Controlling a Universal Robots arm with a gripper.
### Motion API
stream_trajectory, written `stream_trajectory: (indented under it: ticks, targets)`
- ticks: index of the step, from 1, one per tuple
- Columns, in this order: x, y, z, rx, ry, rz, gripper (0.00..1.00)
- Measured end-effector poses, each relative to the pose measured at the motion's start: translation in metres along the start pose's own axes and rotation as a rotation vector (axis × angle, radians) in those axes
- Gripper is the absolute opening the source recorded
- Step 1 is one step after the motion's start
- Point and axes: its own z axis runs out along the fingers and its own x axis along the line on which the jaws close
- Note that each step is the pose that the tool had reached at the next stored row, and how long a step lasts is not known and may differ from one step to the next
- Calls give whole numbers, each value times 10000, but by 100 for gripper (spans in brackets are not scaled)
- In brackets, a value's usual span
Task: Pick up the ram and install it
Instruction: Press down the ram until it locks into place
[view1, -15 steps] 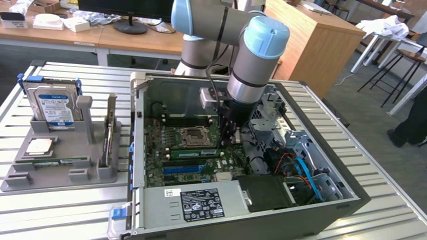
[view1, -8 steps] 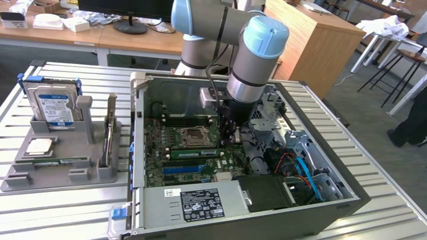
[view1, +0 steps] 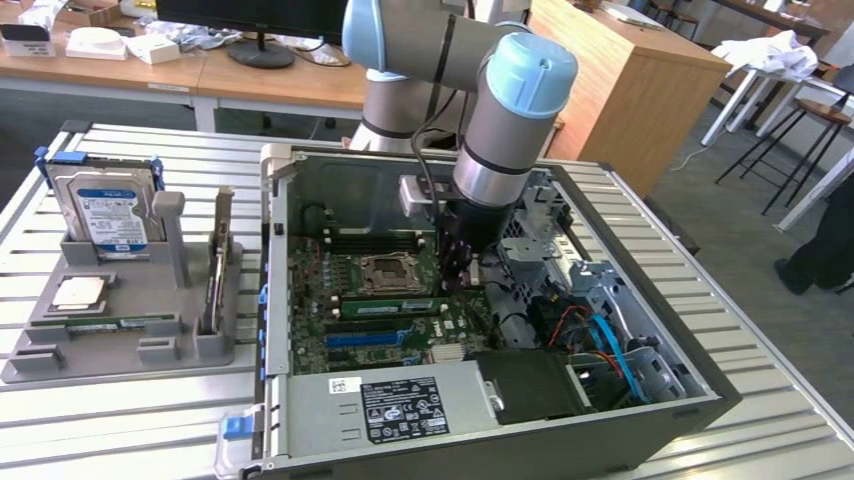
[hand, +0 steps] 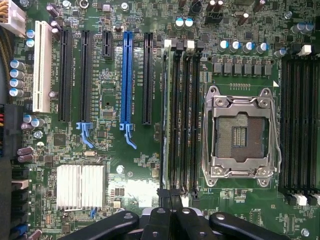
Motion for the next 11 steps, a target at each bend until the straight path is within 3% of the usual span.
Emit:
stream_trajectory:
  ticks: [11]
  targets:
    - [2, 0, 41, -1, -4, 1, 10]
